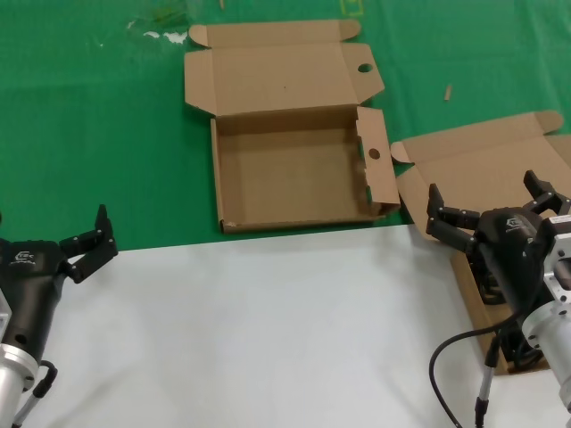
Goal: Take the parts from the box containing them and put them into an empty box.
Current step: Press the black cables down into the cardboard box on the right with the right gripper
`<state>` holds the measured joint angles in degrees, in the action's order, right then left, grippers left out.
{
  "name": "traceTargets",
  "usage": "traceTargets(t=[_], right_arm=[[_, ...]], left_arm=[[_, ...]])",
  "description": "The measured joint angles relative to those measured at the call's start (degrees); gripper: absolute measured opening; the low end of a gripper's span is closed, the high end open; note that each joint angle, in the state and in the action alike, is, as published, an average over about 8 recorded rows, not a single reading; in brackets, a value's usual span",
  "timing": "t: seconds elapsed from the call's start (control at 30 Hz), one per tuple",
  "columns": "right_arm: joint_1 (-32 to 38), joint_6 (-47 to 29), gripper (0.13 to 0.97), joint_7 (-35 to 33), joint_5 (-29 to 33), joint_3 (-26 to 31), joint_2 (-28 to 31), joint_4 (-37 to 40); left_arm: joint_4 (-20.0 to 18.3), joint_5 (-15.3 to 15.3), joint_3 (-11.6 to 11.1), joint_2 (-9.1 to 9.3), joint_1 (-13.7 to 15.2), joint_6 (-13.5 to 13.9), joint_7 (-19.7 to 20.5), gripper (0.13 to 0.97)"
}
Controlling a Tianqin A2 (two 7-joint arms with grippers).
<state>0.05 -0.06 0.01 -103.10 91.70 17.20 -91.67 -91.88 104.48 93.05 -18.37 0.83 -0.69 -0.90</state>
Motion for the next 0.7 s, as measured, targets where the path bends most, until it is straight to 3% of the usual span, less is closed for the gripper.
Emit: traceTargets(t=[0.33,0.7], right_arm=[[0.0,0.0,0.966,0.0,0.0,0.0,0.0,0.0],[0.1,0.3,0.966,0.0,-0.1,0.2,0.1,0.2]], left_arm=[[0.0,0.0,0.0,0.0,0.0,0.0,0.0,0.944],[0.0,0.0,0.0,0.0,0.0,0.0,0.0,0.856]])
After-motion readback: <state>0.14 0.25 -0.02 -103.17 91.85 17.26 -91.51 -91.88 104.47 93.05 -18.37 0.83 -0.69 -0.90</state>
